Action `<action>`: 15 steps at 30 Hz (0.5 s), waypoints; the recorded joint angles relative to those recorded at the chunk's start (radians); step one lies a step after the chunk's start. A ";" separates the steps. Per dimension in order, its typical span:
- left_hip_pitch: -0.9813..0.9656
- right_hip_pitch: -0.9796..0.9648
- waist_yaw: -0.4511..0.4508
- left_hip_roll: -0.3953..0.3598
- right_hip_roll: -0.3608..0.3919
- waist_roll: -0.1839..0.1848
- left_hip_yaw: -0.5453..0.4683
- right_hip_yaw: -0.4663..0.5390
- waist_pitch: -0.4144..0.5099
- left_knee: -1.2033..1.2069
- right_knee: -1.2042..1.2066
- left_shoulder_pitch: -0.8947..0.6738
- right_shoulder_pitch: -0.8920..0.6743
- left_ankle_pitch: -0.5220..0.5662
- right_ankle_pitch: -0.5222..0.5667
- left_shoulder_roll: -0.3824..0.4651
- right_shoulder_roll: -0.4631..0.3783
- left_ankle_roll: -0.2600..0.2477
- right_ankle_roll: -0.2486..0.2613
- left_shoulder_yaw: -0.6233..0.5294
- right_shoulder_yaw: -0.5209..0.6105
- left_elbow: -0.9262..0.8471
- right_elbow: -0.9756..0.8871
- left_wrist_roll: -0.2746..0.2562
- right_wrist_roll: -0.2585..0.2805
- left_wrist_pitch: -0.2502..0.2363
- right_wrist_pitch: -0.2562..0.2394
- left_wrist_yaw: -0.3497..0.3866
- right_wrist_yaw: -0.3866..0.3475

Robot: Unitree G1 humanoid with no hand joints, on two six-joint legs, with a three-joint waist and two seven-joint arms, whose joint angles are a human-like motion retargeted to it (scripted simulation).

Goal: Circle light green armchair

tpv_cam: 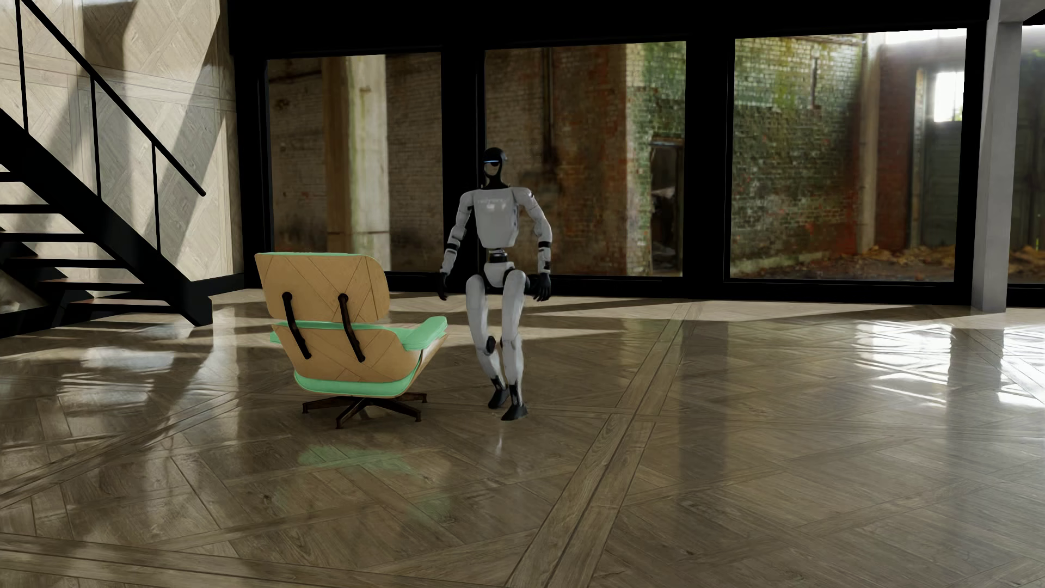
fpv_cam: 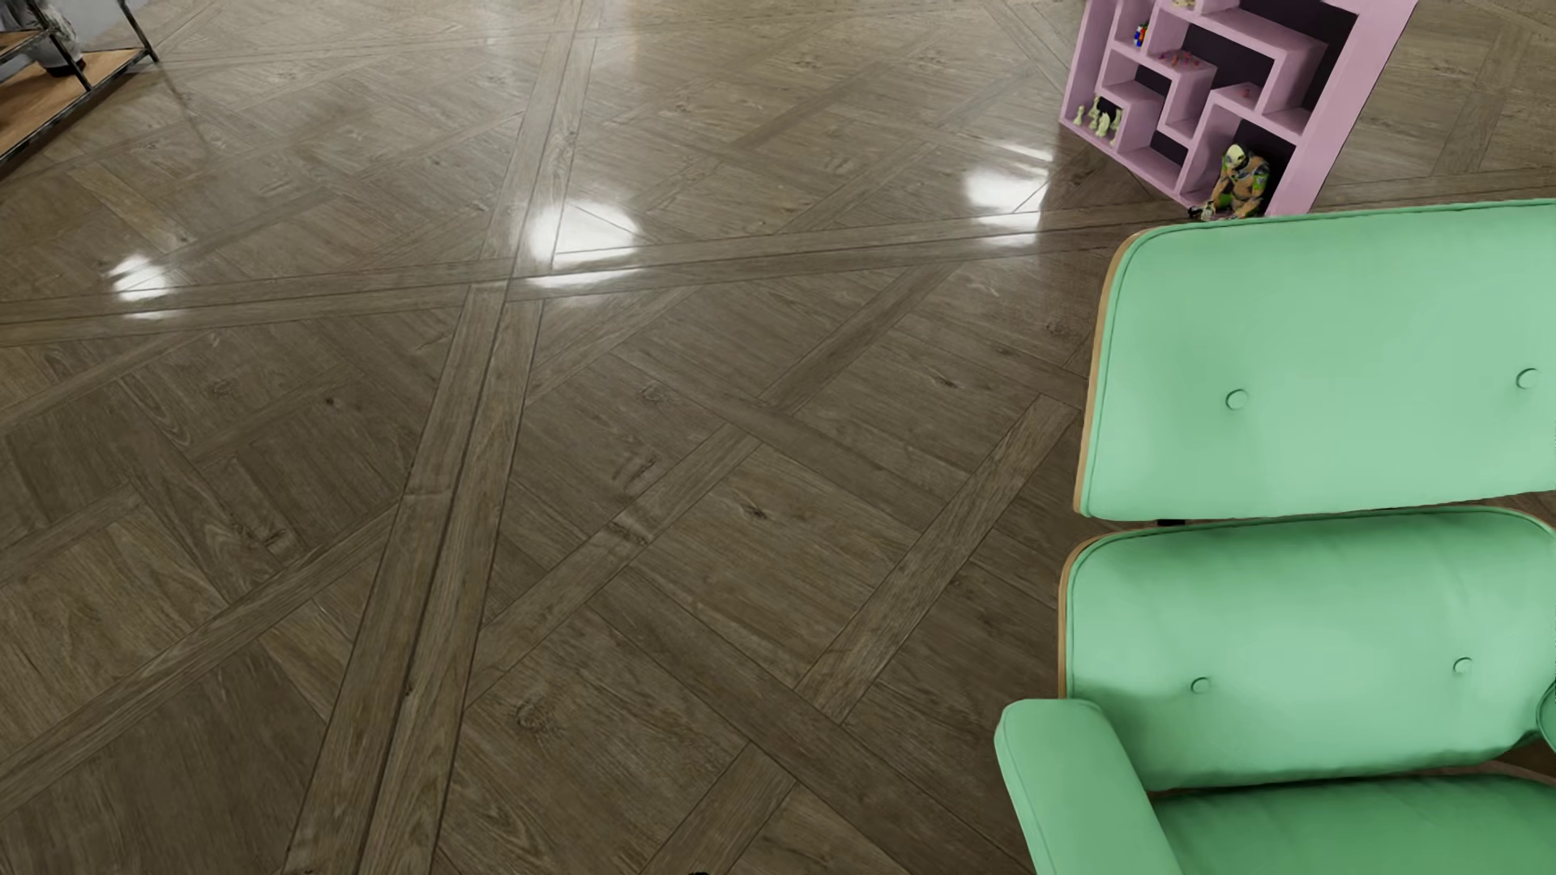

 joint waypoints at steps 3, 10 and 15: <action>-0.012 0.057 0.013 0.015 -0.002 0.008 0.000 0.000 -0.028 -0.073 0.009 0.053 0.049 -0.125 -0.076 -0.024 0.018 0.000 0.000 -0.017 0.040 0.053 0.056 0.000 0.000 0.000 0.000 0.000 0.000; -0.124 0.205 0.002 -0.056 -0.115 -0.010 0.000 0.000 -0.081 0.200 0.002 0.100 0.197 0.210 0.105 -0.063 0.074 0.000 0.000 -0.036 0.054 0.085 0.199 0.000 0.000 0.000 0.000 0.000 0.000; 0.001 -0.064 -0.027 -0.096 -0.164 0.002 0.000 0.000 -0.082 0.148 0.379 0.024 0.123 0.107 0.658 -0.020 0.060 0.000 0.000 0.055 0.002 -0.025 0.152 0.000 0.000 0.000 0.000 0.000 0.000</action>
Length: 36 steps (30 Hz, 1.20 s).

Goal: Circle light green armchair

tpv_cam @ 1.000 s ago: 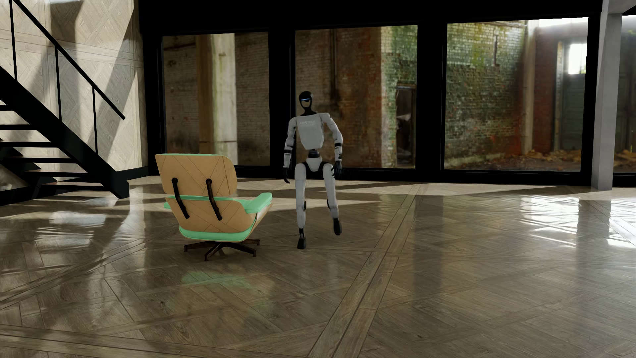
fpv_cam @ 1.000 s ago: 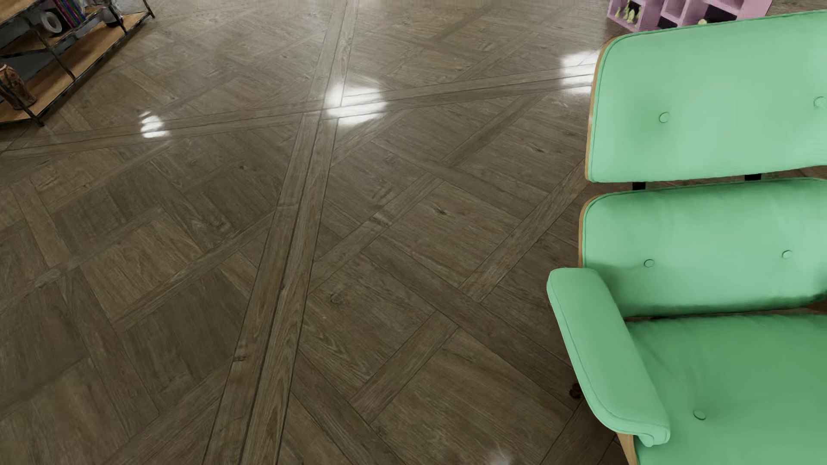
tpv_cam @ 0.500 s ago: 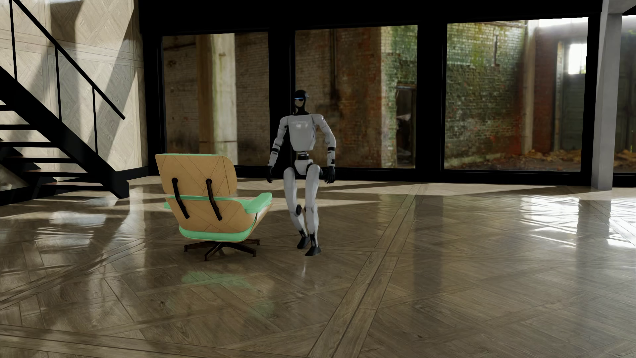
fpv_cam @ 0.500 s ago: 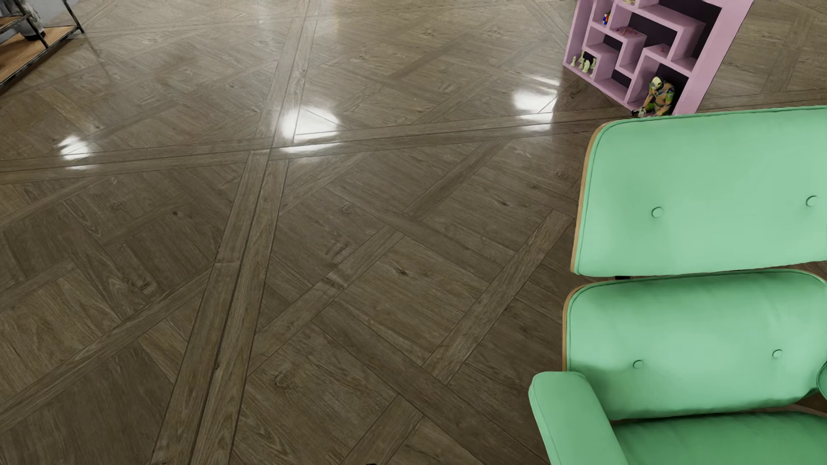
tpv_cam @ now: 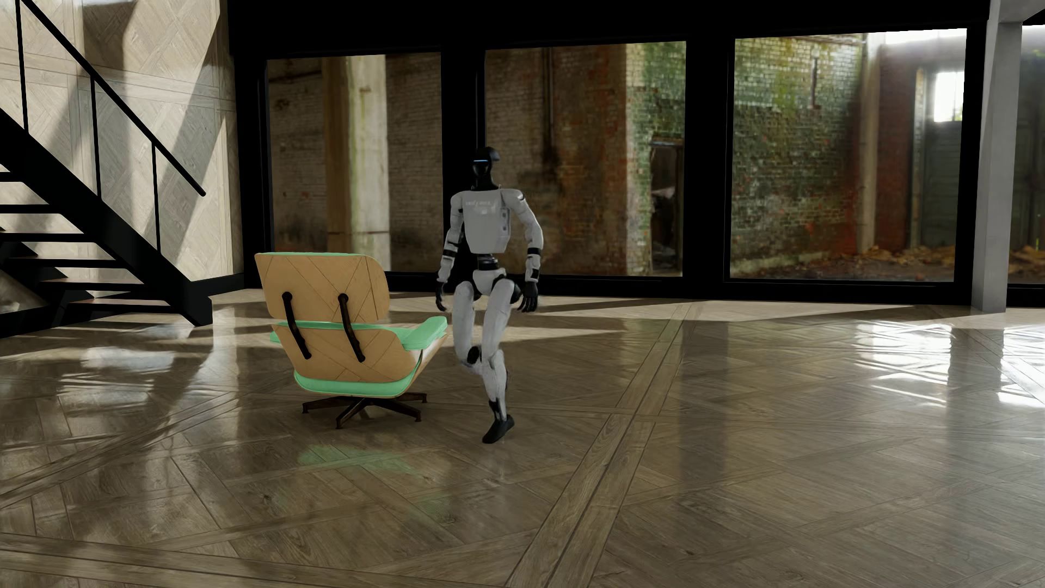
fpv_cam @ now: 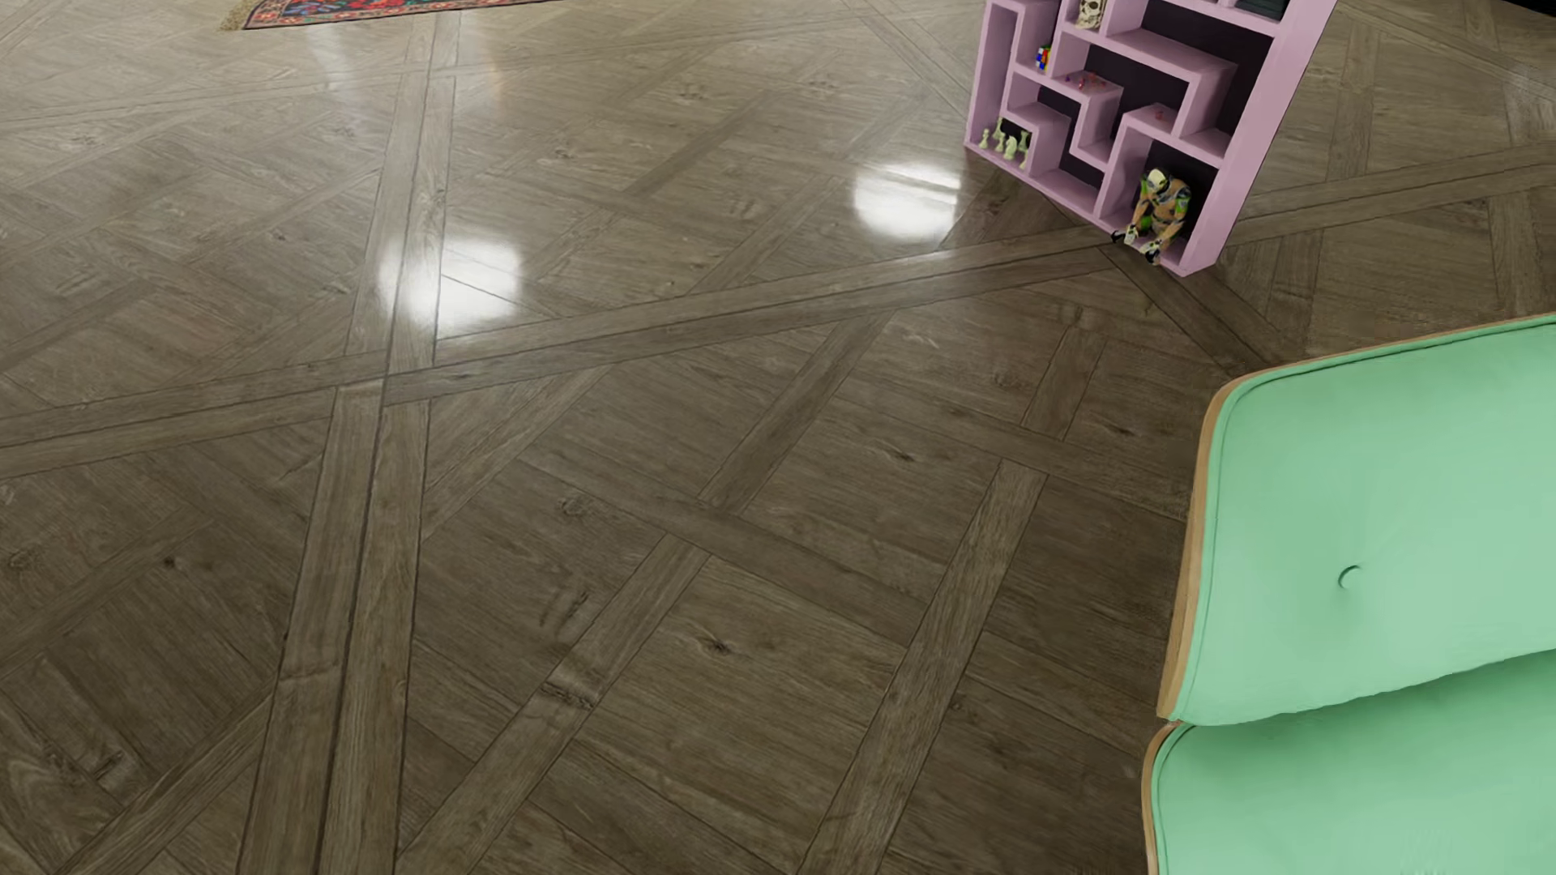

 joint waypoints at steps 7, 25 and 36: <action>0.179 -0.307 -0.171 0.002 0.080 0.080 0.000 0.000 0.106 -0.101 0.096 -0.225 -0.185 -0.101 -0.546 0.127 -0.070 0.000 0.000 0.105 -0.151 -0.010 -0.232 0.000 0.000 0.000 0.000 0.000 0.000; 0.353 -0.144 -0.068 -0.014 0.089 -0.021 0.000 0.000 -0.023 -0.192 -0.453 -0.046 -0.080 -0.335 -0.486 -0.040 0.010 0.000 0.000 -0.077 -0.021 0.263 0.016 0.000 0.000 0.000 0.000 0.000 0.000; 0.353 -0.152 -0.055 -0.008 0.089 -0.021 0.000 0.000 -0.030 -0.195 -0.447 -0.045 -0.091 -0.361 -0.501 -0.055 0.016 0.000 0.000 -0.105 0.036 0.210 -0.021 0.000 0.000 0.000 0.000 0.000 0.000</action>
